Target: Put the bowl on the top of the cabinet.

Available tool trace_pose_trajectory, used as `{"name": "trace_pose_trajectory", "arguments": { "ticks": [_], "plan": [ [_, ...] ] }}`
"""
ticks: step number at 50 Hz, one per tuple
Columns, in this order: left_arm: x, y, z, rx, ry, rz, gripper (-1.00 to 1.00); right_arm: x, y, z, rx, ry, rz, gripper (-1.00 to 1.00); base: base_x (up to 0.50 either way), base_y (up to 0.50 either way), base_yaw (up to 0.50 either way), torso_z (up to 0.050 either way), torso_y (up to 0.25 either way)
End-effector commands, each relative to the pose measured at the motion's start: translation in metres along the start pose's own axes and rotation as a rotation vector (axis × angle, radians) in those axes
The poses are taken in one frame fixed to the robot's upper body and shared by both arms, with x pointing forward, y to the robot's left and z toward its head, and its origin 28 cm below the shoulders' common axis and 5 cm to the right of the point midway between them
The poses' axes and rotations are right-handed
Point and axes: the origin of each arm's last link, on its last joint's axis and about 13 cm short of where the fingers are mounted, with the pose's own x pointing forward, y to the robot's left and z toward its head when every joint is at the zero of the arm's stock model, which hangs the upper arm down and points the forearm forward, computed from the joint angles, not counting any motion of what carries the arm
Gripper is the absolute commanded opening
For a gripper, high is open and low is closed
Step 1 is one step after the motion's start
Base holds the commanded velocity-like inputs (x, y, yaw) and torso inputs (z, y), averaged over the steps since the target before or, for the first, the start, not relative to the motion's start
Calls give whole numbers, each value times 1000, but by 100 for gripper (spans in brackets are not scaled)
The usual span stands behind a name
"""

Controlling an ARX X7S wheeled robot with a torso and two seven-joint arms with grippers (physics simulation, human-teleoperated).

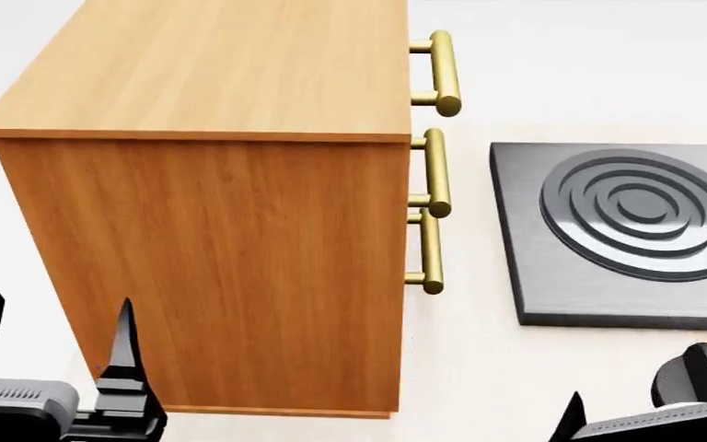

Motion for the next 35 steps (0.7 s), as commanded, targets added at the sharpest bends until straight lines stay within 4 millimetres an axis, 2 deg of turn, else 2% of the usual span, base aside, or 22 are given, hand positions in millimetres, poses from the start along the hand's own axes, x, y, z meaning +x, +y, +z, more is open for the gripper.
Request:
{"name": "trace_pose_trajectory", "arguments": {
  "ticks": [1,35],
  "plan": [
    [0,-1,0,3,0,-4,100,-4,0,-9,3,53,14,100,0,0,0,0,0],
    [1,-1,-2,6,4,-5,100,-10,9,-30,14,148,73,100,0,0,0,0,0]
  ]
}}
